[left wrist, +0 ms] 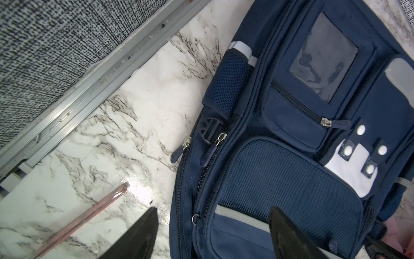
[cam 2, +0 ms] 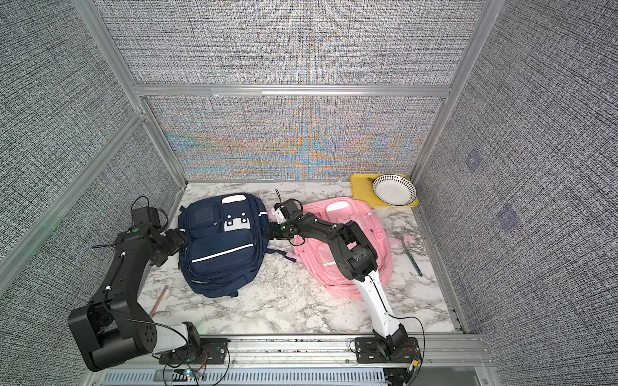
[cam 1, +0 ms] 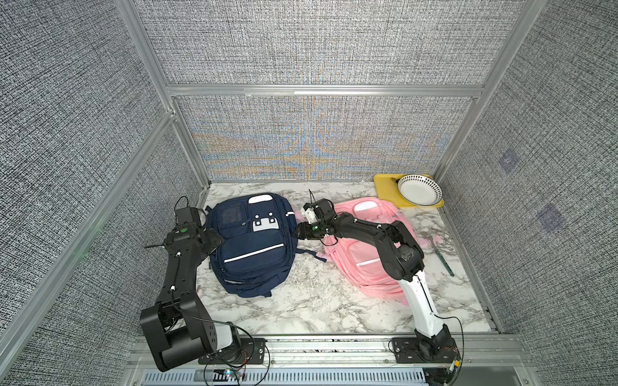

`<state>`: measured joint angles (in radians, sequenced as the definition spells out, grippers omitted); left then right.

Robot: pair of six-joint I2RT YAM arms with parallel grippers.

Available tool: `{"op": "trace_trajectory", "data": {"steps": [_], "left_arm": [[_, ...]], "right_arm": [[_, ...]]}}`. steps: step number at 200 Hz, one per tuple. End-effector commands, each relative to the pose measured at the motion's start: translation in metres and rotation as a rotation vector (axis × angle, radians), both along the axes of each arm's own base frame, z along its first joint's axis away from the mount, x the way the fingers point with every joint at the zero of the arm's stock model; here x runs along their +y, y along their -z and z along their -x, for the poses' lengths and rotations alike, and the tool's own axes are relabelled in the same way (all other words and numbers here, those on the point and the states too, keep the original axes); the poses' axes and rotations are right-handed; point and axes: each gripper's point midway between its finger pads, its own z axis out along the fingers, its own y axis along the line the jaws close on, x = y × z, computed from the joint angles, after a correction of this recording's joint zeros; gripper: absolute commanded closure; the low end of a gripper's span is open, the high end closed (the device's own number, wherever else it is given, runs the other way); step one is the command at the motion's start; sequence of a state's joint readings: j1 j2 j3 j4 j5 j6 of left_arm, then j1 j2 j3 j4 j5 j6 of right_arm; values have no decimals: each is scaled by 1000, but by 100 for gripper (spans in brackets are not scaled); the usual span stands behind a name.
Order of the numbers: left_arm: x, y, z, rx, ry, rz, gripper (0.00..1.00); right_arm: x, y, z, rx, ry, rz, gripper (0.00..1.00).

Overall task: Zip up the backpack
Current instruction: Adjust the backpack at the center of the board.

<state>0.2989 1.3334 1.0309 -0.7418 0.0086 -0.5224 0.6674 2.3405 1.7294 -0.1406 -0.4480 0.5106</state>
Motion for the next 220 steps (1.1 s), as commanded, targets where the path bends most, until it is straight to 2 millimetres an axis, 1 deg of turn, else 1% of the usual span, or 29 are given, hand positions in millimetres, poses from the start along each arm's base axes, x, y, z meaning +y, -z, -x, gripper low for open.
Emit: {"op": "trace_trajectory", "data": {"steps": [1,13,26,38,45,62,72,94,121,157,184,201,220], "left_arm": [[-1,2,0,5,17,3,20],[0,2,1,8,16,2,20],[0,1,1,2,13,2,20],[0,1,1,-2,11,2,20],[1,0,1,-4,11,2,20],[1,0,0,-4,13,4,20],[1,2,1,-1,14,8,20],[1,4,1,5,15,15,20],[0,6,0,8,21,21,20],[-4,8,-2,8,35,41,20],[-13,16,-8,0,58,100,22],[-19,22,-14,-15,60,144,23],[-24,27,-24,-39,70,182,24]], "right_arm": [[11,6,12,47,-40,1,40],[11,11,13,57,-38,9,42],[8,18,12,72,-29,22,45],[5,24,12,81,-24,34,53],[3,27,11,84,-21,42,62],[-7,31,3,77,11,68,89],[-15,32,-3,72,33,80,100],[-37,31,-15,53,75,117,100],[-64,22,-25,19,84,151,100],[-90,18,-33,-5,78,203,100],[-96,18,-37,-6,72,201,100],[-95,16,-39,-15,63,198,100],[-89,11,-38,-22,40,165,85]]}}
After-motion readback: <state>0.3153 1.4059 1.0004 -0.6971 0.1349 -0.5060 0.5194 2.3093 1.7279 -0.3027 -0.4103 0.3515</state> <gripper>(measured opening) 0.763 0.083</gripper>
